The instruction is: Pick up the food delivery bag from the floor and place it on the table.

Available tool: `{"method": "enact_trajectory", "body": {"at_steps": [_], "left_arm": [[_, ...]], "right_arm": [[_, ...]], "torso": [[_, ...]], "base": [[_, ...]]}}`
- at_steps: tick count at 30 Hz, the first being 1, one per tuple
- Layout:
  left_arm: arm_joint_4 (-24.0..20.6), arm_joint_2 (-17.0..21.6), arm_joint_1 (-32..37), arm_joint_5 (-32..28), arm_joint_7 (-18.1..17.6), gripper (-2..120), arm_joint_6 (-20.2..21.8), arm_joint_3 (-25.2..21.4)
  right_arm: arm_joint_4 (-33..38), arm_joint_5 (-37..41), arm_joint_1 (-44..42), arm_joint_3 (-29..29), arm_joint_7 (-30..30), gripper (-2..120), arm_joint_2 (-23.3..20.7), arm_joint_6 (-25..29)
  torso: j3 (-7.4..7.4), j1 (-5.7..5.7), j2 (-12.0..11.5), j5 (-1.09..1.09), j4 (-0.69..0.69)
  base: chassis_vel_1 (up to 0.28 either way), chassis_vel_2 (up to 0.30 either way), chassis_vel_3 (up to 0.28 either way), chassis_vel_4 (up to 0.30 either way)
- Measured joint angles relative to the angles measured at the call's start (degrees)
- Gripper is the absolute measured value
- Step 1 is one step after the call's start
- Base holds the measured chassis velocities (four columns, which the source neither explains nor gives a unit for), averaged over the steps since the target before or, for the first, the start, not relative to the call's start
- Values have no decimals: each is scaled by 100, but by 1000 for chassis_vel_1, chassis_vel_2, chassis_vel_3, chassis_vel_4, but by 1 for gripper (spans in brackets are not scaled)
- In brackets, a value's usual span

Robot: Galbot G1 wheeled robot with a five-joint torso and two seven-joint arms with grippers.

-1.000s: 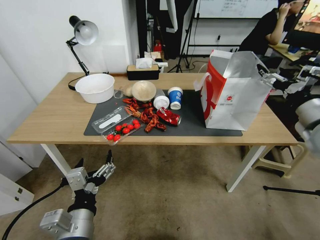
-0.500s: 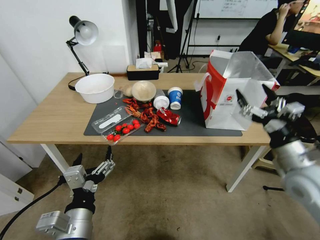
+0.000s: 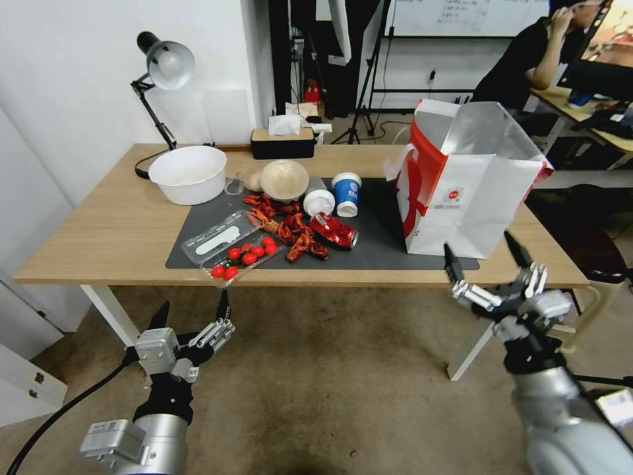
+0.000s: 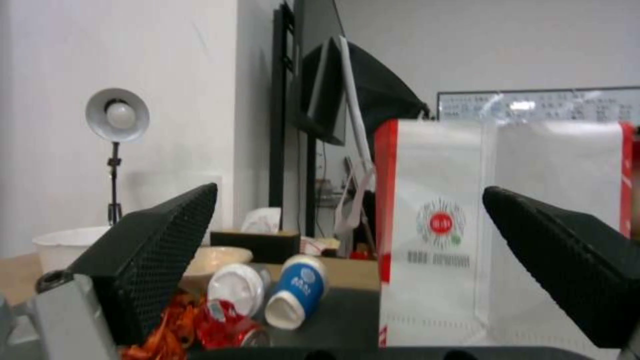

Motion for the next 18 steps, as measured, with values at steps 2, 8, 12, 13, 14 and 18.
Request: {"method": "enact_trajectory", "body": {"at_steps": [2, 8, 12, 13, 14, 18], "left_arm": [[18, 0, -4, 14, 14, 100, 0, 5], [111, -24, -53, 225, 202, 100, -23, 6], [148, -29, -86, 254, 218, 100, -43, 2], [148, -29, -86, 254, 218, 100, -43, 2], [151, -29, -91, 253, 217, 100, -44, 2], [161, -32, -115, 240, 202, 100, -45, 0]], "right_arm": [[-36, -74, -20, -87, 52, 100, 84, 7], [-242, -384, -169, -562, 259, 100, 443, 56], [-315, -470, -161, -739, 332, 100, 579, 58], [-315, -470, -161, -739, 332, 100, 579, 58], [-319, -482, -157, -762, 340, 100, 603, 51], [-331, -525, -154, -843, 349, 100, 679, 18]], "torso": [[0, 0, 0, 0, 1], [0, 0, 0, 1, 1], [1, 0, 0, 1, 1], [1, 0, 0, 1, 1], [1, 0, 0, 1, 1], [1, 0, 0, 1, 1]], "base": [[0, 0, 0, 0], [0, 0, 0, 0], [0, 0, 0, 0], [0, 0, 0, 0], [0, 0, 0, 0], [0, 0, 0, 0]]}}
